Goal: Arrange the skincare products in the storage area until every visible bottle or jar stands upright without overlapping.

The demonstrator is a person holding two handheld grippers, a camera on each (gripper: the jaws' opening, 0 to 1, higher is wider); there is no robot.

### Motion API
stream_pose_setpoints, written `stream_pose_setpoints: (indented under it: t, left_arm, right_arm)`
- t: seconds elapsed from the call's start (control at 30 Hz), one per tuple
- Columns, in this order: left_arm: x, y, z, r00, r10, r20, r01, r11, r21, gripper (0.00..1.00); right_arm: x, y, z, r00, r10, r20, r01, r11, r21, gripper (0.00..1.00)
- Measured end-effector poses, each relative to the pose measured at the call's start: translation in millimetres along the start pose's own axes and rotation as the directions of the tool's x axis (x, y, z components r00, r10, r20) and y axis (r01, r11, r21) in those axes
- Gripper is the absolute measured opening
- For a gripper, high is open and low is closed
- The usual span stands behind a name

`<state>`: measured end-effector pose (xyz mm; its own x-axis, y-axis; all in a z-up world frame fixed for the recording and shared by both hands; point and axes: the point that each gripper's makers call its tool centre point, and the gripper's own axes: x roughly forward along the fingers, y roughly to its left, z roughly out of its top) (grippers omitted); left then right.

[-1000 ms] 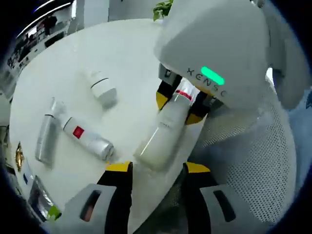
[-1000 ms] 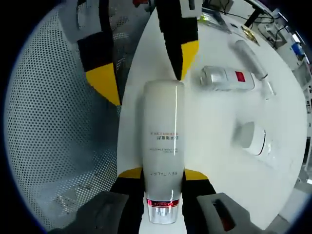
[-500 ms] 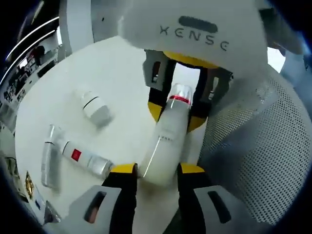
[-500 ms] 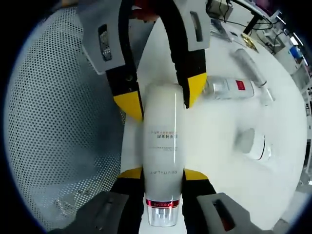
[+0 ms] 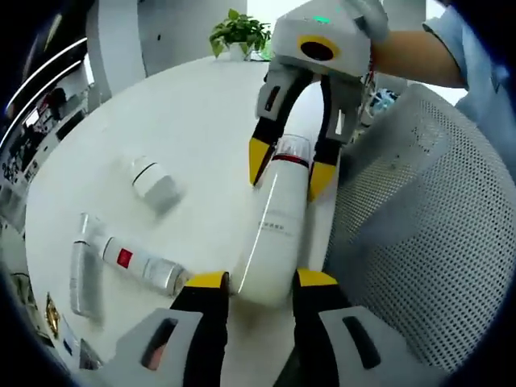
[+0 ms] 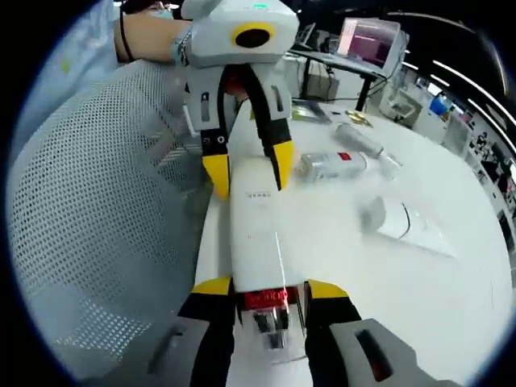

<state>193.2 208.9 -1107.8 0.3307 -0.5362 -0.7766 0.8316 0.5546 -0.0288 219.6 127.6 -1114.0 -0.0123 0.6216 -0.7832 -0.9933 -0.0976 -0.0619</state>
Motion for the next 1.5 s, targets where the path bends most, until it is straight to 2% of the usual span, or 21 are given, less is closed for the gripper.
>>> stream_pose_setpoints:
  t: [0.07, 0.17, 0.23, 0.27, 0.37, 0.47, 0.6, 0.7, 0.9, 1.07, 1.2, 1.33, 1.4, 1.43, 1.5]
  left_arm:
    - [0, 0.0, -0.1, 1.000, -0.001, 0.001, 0.001, 1.000, -0.001, 0.27]
    - [1, -0.2, -0.4, 1.000, -0.002, 0.004, 0.002, 1.000, -0.003, 0.27]
    - [1, -0.2, -0.7, 1.000, -0.003, 0.005, 0.003, 1.000, -0.009, 0.27]
    - [1, -0.3, -1.0, 1.000, -0.004, 0.006, 0.004, 1.000, -0.016, 0.27]
    - [2, -0.7, -2.1, 1.000, -0.006, 0.004, 0.006, 1.000, -0.021, 0.27]
    - [3, -0.5, -3.5, 1.000, -0.004, 0.001, 0.004, 1.000, -0.030, 0.27]
    - [4, -0.2, -3.8, 1.000, -0.002, 0.011, 0.002, 1.000, -0.031, 0.27]
    - [3, 0.5, -3.3, 1.000, -0.007, 0.023, 0.008, 0.999, -0.047, 0.27]
    - [3, 0.5, -2.7, 0.999, -0.018, 0.041, 0.021, 0.996, -0.083, 0.27]
    - [2, 0.0, -3.9, 0.999, -0.024, 0.040, 0.027, 0.997, -0.079, 0.28]
    - [2, -1.7, -5.8, 0.999, -0.025, 0.030, 0.026, 0.998, -0.051, 0.28]
    - [2, -2.0, -7.2, 1.000, -0.021, 0.023, 0.022, 1.000, -0.020, 0.28]
    - [3, -2.2, -7.8, 1.000, -0.020, 0.019, 0.020, 1.000, -0.003, 0.28]
    - [3, -2.7, -7.9, 1.000, -0.018, 0.018, 0.018, 1.000, 0.012, 0.28]
    - [3, -2.0, -7.9, 1.000, -0.018, 0.020, 0.018, 1.000, 0.005, 0.28]
  right_arm:
    - [-7, 0, -5.6, 1.000, -0.007, 0.016, 0.007, 1.000, 0.016, 0.28]
    - [-11, 0, -12.6, 0.999, -0.010, 0.043, 0.006, 0.995, 0.098, 0.26]
    - [-13, -4, -15.4, 0.998, -0.029, 0.064, 0.024, 0.997, 0.077, 0.25]
    - [-13, -6, -15.1, 0.994, -0.049, 0.097, 0.038, 0.994, 0.106, 0.25]
    - [-12, -4, -13.6, 0.991, -0.066, 0.119, 0.051, 0.990, 0.128, 0.24]
    - [-11, -4, -13.1, 0.992, -0.073, 0.099, 0.058, 0.988, 0.145, 0.24]
    - [-13, -4, -12.2, 0.998, -0.058, 0.029, 0.053, 0.990, 0.132, 0.23]
    - [-19, -6, -7.8, 0.998, -0.052, 0.020, 0.049, 0.989, 0.140, 0.22]
    - [-41, -11, 16.3, 0.998, -0.056, 0.007, 0.056, 0.998, 0.032, 0.22]
    - [-58, -5, 39.6, 0.999, -0.042, 0.033, 0.043, 0.999, -0.018, 0.21]
    - [-73, 7, 69.4, 0.995, -0.007, 0.103, 0.013, 0.998, -0.058, 0.20]
    - [-77, 15, 94.2, 0.992, -0.005, 0.128, 0.023, 0.990, -0.137, 0.19]
    - [-78, 20, 113.5, 0.981, 0.020, 0.194, 0.008, 0.990, -0.144, 0.19]
    - [-78, 21, 124.2, 0.969, 0.032, 0.244, 0.001, 0.991, -0.130, 0.19]
    - [-75, 19, 131.4, 0.962, 0.038, 0.271, -0.006, 0.993, -0.118, 0.19]
